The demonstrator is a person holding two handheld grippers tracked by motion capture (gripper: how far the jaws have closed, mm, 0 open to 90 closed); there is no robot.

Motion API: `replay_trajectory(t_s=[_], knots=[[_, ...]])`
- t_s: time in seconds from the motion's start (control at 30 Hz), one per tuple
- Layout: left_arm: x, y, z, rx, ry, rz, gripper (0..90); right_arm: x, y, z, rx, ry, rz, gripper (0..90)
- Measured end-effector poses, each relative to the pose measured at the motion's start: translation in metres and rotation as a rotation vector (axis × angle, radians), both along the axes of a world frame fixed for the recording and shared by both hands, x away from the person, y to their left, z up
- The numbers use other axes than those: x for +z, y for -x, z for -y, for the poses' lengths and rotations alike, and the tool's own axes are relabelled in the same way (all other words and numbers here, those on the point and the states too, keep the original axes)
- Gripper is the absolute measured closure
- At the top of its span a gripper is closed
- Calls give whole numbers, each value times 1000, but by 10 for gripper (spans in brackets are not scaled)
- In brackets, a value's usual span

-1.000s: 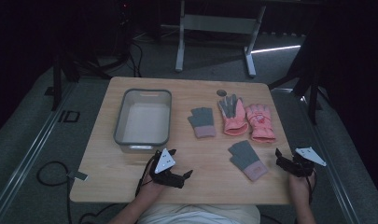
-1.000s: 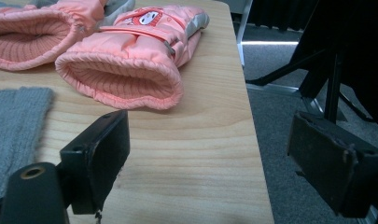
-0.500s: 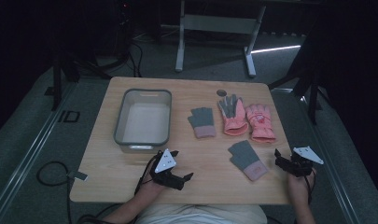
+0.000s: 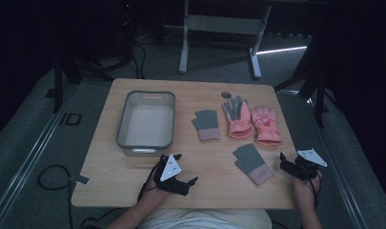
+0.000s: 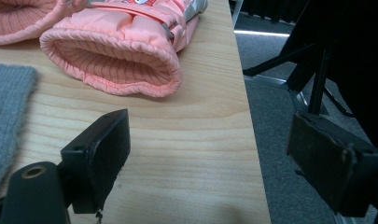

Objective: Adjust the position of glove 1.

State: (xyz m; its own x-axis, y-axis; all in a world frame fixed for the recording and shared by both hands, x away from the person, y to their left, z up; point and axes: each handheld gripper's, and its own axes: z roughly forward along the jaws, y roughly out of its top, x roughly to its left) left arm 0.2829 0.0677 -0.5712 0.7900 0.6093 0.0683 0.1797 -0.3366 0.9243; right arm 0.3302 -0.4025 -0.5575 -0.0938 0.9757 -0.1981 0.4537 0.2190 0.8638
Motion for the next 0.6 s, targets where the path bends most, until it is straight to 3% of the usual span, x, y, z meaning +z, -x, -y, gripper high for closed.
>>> replay_trajectory(t_s=[0.1, 0.2, 0.33, 0.43, 0.6], knots=[[0, 0, 0, -2, -2, -1, 11, 1, -1, 0, 1, -6, -7, 135], [0, 0, 0, -2, -2, -1, 11, 6, -1, 2, -12, -46, -29, 136], [0, 0, 0, 0, -2, -1, 10, 9, -1, 2, -15, -52, -52, 136], [0, 0, 0, -1, -2, -1, 11, 21, -1, 0, -9, -83, -63, 136], [0, -1, 0, -4, 3, -5, 11, 39, -3, -13, 7, -93, -63, 127]])
